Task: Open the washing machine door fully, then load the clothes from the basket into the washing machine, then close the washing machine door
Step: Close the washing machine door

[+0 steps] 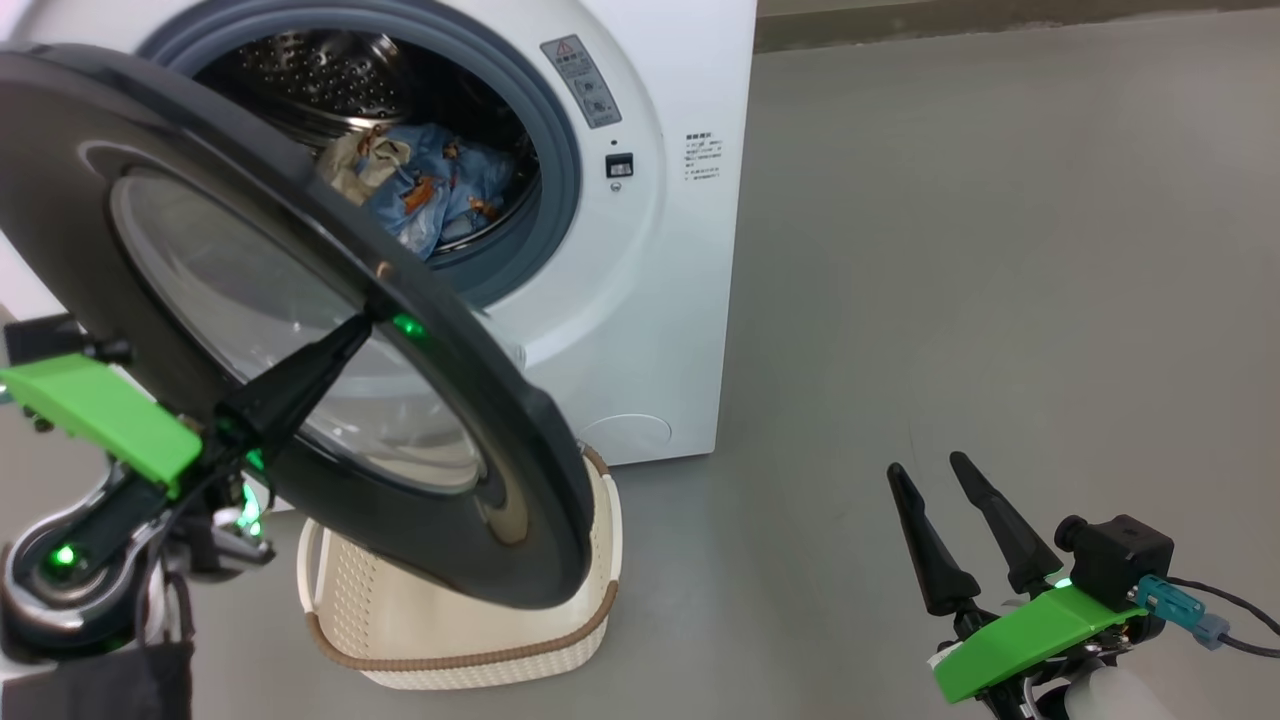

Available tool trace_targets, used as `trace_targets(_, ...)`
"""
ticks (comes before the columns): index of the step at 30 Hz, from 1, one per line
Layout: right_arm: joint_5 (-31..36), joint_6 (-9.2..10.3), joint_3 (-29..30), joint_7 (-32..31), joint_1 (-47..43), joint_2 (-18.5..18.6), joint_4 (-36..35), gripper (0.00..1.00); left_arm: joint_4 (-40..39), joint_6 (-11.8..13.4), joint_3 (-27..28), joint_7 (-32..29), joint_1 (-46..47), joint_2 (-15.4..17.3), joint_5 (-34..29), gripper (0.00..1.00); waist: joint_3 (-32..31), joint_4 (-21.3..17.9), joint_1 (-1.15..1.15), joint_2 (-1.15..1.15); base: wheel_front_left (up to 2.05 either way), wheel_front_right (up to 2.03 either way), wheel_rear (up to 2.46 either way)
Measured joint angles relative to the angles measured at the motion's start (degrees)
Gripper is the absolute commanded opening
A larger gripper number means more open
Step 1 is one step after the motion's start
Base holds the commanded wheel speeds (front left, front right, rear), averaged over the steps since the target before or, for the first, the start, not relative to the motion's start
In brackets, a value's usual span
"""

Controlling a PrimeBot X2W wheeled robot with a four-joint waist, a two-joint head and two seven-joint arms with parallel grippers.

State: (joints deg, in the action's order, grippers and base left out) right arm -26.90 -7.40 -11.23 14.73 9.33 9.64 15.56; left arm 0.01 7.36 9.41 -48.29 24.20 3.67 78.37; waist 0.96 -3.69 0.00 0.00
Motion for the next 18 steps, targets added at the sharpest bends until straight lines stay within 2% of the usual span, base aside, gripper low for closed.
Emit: trace_targets(18, 0.0, 0.0, 0.7, 0.0, 0.1, -0.2, 0.0, 1.0, 3.1, -1.7, -1.3, 3.0, 2.6, -0.8, 0.0, 0.0, 0.1, 2.4, 0.0, 0.0, 0.0, 0.0, 0.0)
